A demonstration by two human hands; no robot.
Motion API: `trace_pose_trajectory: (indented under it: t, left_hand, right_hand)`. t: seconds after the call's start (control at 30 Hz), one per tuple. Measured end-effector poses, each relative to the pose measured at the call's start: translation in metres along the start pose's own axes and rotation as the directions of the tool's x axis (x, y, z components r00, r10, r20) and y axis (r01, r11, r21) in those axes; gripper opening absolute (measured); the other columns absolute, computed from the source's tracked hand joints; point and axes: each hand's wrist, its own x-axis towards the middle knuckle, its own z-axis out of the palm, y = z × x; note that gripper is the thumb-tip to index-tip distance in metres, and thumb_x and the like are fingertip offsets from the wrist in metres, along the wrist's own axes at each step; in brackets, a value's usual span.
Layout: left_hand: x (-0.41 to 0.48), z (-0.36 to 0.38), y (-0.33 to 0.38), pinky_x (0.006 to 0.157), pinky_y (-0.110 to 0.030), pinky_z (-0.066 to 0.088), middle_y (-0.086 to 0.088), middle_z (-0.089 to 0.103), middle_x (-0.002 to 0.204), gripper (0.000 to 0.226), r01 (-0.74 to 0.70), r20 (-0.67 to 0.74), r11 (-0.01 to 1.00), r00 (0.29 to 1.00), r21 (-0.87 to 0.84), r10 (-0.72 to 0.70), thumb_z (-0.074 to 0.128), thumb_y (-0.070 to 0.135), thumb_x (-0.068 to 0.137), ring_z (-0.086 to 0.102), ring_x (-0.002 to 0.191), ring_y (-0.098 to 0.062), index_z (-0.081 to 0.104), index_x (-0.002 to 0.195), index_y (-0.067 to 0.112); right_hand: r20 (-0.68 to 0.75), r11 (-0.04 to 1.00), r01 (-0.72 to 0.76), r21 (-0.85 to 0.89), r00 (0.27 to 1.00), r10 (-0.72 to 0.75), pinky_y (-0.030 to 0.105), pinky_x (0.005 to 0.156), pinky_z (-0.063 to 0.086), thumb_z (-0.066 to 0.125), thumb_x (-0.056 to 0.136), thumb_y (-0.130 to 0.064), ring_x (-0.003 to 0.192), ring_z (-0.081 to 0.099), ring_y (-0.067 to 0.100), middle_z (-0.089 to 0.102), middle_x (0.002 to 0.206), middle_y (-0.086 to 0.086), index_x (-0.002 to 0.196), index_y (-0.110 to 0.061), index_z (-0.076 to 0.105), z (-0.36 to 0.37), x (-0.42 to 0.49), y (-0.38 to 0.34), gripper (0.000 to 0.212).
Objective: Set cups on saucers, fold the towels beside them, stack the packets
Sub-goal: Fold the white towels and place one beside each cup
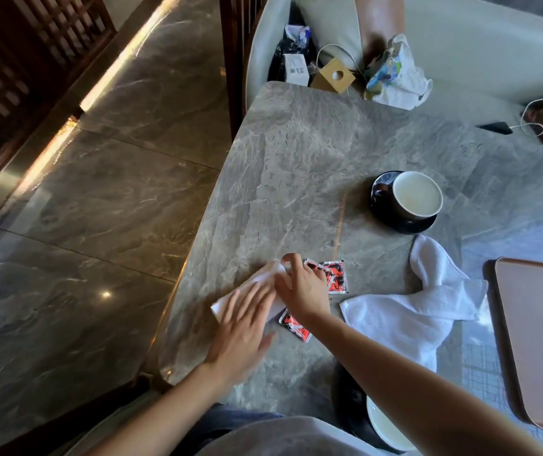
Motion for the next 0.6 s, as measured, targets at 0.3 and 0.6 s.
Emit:
trace_pose_trajectory:
  t: [0.3,0.6]
  left_hand:
    - [0.001,0.005,-0.013,0.111,-0.038,0.019,-0.005,0.044,0.146,0.067,-0.002,0.037,0.999,0.999,0.04,0.001,0.068,0.032,0.078,0.036,0.139,-0.022,0.045,0.137,0.01]
    - [-0.005,0.026,-0.012,0.107,-0.055,0.021,-0.02,0.036,0.149,0.083,0.076,0.049,0.972,0.995,0.223,-0.089,0.065,0.055,0.07,0.034,0.137,-0.039,0.036,0.139,0.019]
  right_hand:
    - [0.005,0.982,0.085,-0.167,0.996,-0.085,0.039,0.083,0.033,0.046,0.089,-0.048,0.097,0.056,0.027,0.067,0.093,0.002,0.1,-0.025,0.052,0.001,0.015,0.005,0.026]
    - [0.117,0.927,0.206,-0.314,0.977,-0.177,0.056,0.114,0.002,0.035,0.094,-0.023,0.144,0.016,0.024,0.021,0.156,-0.002,0.14,-0.039,0.032,0.015,0.023,0.004,0.049]
